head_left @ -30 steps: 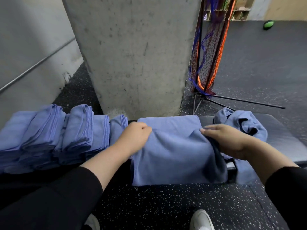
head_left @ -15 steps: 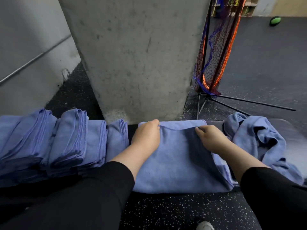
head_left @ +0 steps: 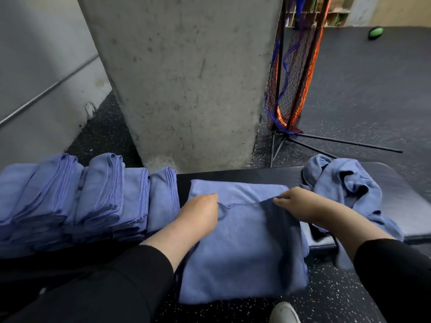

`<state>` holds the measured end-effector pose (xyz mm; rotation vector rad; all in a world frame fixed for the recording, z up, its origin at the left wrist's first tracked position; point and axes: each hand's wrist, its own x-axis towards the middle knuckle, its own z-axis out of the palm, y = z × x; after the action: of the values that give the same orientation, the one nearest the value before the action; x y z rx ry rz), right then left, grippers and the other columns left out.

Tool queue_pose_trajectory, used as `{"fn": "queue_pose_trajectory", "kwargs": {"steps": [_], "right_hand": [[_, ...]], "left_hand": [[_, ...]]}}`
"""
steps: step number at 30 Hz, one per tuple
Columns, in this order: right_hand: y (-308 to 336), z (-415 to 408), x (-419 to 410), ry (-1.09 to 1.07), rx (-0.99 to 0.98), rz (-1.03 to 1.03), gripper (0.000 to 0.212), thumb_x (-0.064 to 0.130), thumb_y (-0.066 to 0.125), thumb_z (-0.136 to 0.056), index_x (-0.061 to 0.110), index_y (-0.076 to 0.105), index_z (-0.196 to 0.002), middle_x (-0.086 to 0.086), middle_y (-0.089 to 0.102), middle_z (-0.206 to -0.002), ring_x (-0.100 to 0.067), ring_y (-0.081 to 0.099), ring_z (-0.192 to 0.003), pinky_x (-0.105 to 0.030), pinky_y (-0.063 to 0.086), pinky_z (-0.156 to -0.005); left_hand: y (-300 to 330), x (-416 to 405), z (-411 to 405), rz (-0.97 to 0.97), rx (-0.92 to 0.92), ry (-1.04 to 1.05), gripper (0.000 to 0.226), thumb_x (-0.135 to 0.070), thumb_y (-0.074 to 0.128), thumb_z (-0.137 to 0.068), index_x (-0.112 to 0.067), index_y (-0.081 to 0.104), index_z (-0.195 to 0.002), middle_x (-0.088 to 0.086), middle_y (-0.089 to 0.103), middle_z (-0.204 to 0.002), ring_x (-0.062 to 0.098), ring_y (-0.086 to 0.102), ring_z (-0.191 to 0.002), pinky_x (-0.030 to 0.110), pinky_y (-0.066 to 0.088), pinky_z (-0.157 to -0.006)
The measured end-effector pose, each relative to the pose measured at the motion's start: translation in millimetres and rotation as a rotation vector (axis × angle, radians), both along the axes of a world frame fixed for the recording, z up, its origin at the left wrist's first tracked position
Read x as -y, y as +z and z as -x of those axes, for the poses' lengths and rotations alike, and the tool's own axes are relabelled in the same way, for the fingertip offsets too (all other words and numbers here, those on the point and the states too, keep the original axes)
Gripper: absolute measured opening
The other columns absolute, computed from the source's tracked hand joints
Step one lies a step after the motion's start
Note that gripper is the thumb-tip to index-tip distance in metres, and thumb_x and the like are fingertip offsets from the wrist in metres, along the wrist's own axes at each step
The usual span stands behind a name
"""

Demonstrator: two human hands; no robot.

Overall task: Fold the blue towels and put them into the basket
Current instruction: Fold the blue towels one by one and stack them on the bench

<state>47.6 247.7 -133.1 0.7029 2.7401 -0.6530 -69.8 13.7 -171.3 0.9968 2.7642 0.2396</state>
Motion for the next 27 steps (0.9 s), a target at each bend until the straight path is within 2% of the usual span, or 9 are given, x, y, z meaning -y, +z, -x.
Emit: {"fn": "queue_pose_trajectory", "kwargs": {"steps": [4,8,11,13,15,18,21,24,27], "right_hand": [[4,-23,3,-0.022,-0.044,0.079,0.042,0.037,0.053,-0.102,-0.002,0.064,-0.09,-0.005,0.05,-0.072,-0.014,0.042,-0.066,-0.03,0.034,-0.057],[18,-36,2,-0.303,-0.272,0.75,0.027,0.021,0.055,-0.1,0.0,0.06,-0.085,-0.011,0.04,-0.066,-0.016,0.039,-0.055,-0.024,0.033,-0.047],[34,-37,-2,-0.424,-0.37,0.935,0.025,0.019,0.057,-0.099,0.014,0.054,-0.074,-0.007,0.033,-0.062,-0.015,0.032,-0.052,-0.027,0.023,-0.048],[37,-31,-5,-0.412,-0.386,0.779,0.027,0.022,0.056,-0.099,0.017,0.052,-0.073,-0.003,0.031,-0.058,-0.015,0.028,-0.05,-0.029,0.018,-0.051],[34,-22,-7,-0.301,-0.359,0.466,0.03,0.025,0.054,-0.1,0.011,0.056,-0.074,-0.005,0.039,-0.057,-0.018,0.035,-0.053,-0.033,0.023,-0.052],[19,-1,-12,-0.109,-0.314,0.076,0.031,0.026,0.053,-0.101,0.002,0.065,-0.085,-0.014,0.065,-0.077,-0.025,0.055,-0.073,-0.037,0.042,-0.067],[-2,13,-16,-0.031,-0.204,-0.08,0.032,0.027,0.052,-0.102,0.009,0.059,-0.076,-0.008,0.06,-0.072,-0.03,0.056,-0.076,-0.034,0.035,-0.063],[-19,23,-23,0.004,-0.135,-0.192,0.03,0.027,0.05,-0.102,0.007,0.065,-0.087,-0.018,0.07,-0.098,-0.038,0.062,-0.094,-0.034,0.038,-0.071],[-22,34,-29,0.002,-0.134,-0.256,0.029,0.027,0.046,-0.104,0.007,0.065,-0.094,-0.018,0.069,-0.109,-0.038,0.062,-0.102,-0.035,0.04,-0.076]], "left_hand": [[7,15,-14,-0.032,0.029,0.009,0.03,-0.013,0.044,-0.1,-0.02,0.033,-0.074,-0.001,0.039,-0.067,0.029,0.048,-0.071,0.034,0.033,-0.06],[50,16,-11,-0.27,0.218,0.129,0.036,-0.007,0.042,-0.097,-0.018,0.038,-0.063,0.007,0.038,-0.064,0.024,0.044,-0.069,0.035,0.026,-0.055],[82,20,6,-0.483,0.362,0.252,0.03,-0.011,0.049,-0.095,-0.017,0.049,-0.066,0.0,0.046,-0.065,0.02,0.045,-0.068,0.024,0.034,-0.052],[92,22,14,-0.435,0.296,0.254,0.024,-0.012,0.047,-0.093,-0.015,0.045,-0.069,0.005,0.038,-0.066,0.017,0.032,-0.061,0.027,0.024,-0.048],[92,20,18,-0.301,0.2,0.235,0.019,-0.012,0.044,-0.091,-0.015,0.044,-0.072,0.006,0.038,-0.068,0.017,0.026,-0.058,0.031,0.02,-0.05],[76,6,30,-0.113,0.137,0.164,0.026,-0.011,0.043,-0.094,-0.014,0.054,-0.071,0.01,0.059,-0.076,0.023,0.048,-0.065,0.029,0.031,-0.055],[52,-9,43,0.081,0.134,0.052,0.022,-0.007,0.044,-0.094,-0.015,0.056,-0.078,0.014,0.063,-0.088,0.03,0.052,-0.076,0.03,0.032,-0.055],[38,-20,50,0.231,0.122,-0.013,0.015,-0.006,0.048,-0.097,-0.01,0.06,-0.089,0.014,0.061,-0.088,0.032,0.052,-0.075,0.029,0.029,-0.053],[29,-26,64,0.237,0.084,-0.011,0.017,-0.005,0.049,-0.097,-0.005,0.066,-0.101,0.013,0.064,-0.092,0.029,0.051,-0.073,0.027,0.032,-0.055]]}}
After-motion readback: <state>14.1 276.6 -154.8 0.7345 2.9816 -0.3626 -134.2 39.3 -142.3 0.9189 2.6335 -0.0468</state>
